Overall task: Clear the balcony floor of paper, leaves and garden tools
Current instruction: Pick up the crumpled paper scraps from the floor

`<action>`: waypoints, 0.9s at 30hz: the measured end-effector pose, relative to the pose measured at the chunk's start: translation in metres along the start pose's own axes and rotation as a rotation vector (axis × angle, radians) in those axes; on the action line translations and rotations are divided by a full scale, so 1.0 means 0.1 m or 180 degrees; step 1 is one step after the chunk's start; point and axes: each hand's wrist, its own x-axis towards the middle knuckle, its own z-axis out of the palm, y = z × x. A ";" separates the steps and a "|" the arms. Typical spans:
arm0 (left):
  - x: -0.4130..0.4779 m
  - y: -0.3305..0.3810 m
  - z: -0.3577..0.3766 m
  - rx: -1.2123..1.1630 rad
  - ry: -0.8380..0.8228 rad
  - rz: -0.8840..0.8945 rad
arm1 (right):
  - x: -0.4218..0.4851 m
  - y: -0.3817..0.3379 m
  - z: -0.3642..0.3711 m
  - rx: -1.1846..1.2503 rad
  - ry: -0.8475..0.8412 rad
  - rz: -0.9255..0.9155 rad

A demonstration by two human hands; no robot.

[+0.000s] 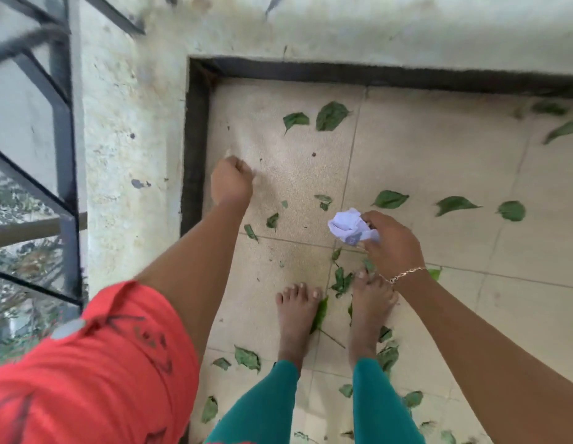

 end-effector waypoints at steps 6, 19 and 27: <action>-0.82 0.30 -0.43 0.0299 -0.0435 0.0442 | -0.59 -0.08 -0.54 0.0479 0.0578 0.0389; -2.79 1.79 -0.37 -0.0269 -0.1325 0.0766 | -2.11 0.29 -1.75 0.1516 0.1446 0.1151; -4.01 2.80 0.14 -0.0116 -0.1713 0.1173 | -3.04 1.10 -2.38 0.1922 0.1880 0.1663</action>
